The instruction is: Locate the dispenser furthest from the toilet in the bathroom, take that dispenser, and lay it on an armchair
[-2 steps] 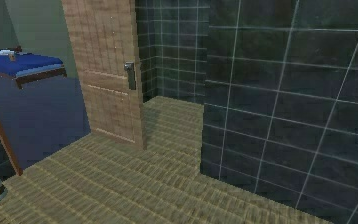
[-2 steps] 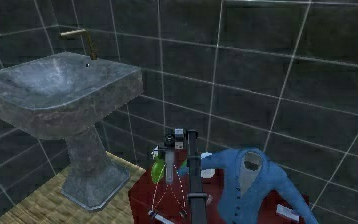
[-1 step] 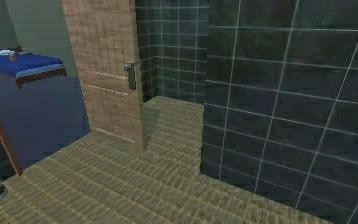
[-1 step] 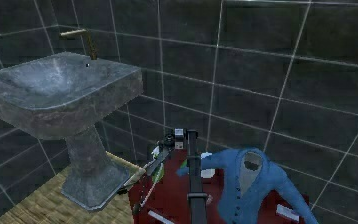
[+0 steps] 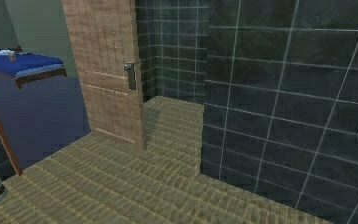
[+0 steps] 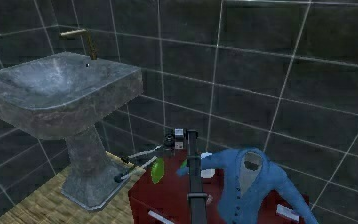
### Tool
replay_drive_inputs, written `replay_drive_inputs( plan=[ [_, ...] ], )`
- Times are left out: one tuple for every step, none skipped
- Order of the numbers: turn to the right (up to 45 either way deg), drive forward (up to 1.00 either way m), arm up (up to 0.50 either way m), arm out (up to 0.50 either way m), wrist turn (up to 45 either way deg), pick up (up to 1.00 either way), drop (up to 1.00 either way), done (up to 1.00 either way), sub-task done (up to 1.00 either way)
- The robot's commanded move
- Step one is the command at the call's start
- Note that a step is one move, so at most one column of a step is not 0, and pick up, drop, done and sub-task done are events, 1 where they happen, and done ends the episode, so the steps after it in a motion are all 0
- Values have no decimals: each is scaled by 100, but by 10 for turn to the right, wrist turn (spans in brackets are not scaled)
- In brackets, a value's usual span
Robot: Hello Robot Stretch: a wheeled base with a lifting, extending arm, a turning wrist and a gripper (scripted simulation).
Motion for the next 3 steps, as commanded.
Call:
replay_drive_inputs(
  plan=[
    [0,0,0,0,450,0,0,0,0],
    [0,0,0,0,120,0,0,0,0],
    [0,0,-30,0,0,0,0,0,0]
  ],
)
